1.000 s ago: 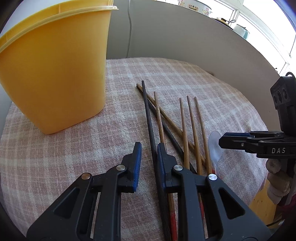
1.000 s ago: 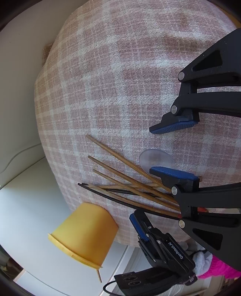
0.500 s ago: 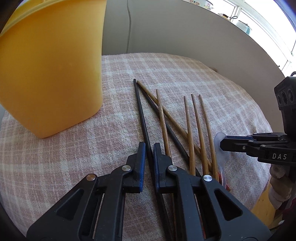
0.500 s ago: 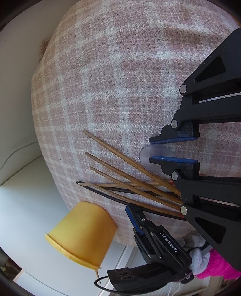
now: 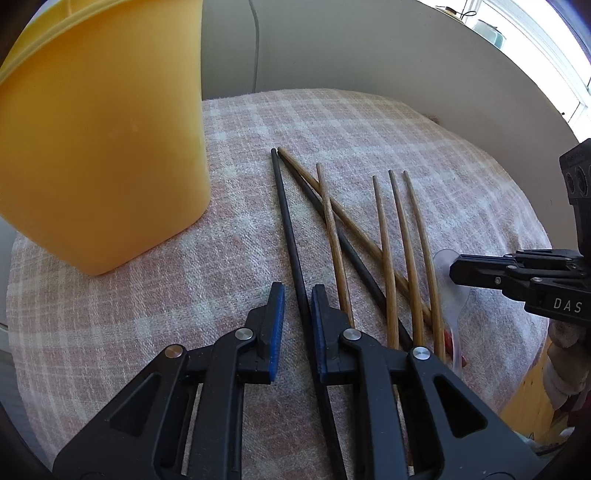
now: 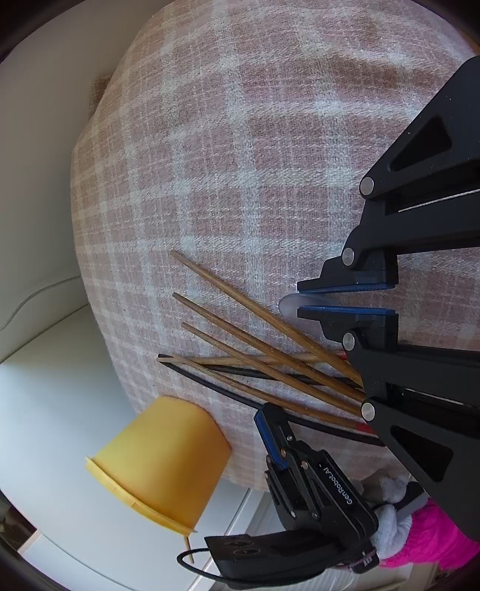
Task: Organize utensils
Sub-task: 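Close left gripper on a black chopstick while right gripper grasps the clear spoon, then lift and carry black chopstick in left gripper and clear spoon in right gripper to the container, then open left gripper releasing the black chopstick while right gripper drops the clear spoon inside, then move both grippers back toward the remaining red-tipped chopsticks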
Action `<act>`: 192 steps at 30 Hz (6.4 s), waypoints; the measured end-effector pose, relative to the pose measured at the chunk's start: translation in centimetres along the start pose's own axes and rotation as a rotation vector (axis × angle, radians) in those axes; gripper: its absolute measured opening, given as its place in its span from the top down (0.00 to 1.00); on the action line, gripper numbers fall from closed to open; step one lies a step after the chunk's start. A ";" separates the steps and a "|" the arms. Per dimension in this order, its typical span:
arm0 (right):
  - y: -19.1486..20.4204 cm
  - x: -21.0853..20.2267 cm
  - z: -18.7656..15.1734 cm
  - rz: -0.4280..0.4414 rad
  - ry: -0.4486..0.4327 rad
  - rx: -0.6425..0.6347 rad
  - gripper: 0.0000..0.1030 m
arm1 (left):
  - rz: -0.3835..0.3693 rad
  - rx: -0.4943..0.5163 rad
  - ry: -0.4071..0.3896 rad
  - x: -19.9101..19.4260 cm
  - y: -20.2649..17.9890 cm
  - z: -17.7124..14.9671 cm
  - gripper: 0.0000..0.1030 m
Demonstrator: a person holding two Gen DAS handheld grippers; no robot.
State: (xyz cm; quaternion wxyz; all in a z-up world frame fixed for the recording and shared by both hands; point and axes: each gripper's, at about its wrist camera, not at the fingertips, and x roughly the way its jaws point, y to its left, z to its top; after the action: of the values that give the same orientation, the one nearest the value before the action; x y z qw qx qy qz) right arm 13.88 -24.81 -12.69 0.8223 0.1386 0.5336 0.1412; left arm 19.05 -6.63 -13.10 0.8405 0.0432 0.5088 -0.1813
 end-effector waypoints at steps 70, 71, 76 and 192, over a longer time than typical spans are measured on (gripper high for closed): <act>16.1 -13.4 7.0 -0.122 -0.609 -0.417 0.99 | -0.024 -0.183 -0.715 -26.1 8.4 2.8 0.97; 16.4 -13.2 7.2 -0.120 -0.611 -0.419 0.99 | -0.008 -0.185 -0.720 -26.1 8.6 2.9 0.97; 17.5 -12.7 8.6 -0.110 -0.622 -0.415 0.99 | 0.026 -0.217 -0.720 -25.5 10.0 3.4 0.97; -0.1 2.1 4.3 -0.044 0.024 0.087 0.79 | -0.111 0.017 -0.074 -2.7 -1.7 -1.4 0.83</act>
State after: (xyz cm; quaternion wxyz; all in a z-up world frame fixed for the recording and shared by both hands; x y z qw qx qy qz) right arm 18.60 -24.45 -12.80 0.8120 0.1606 0.5519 0.1012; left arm 16.16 -7.16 -11.23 0.8470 0.0155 0.4773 -0.2335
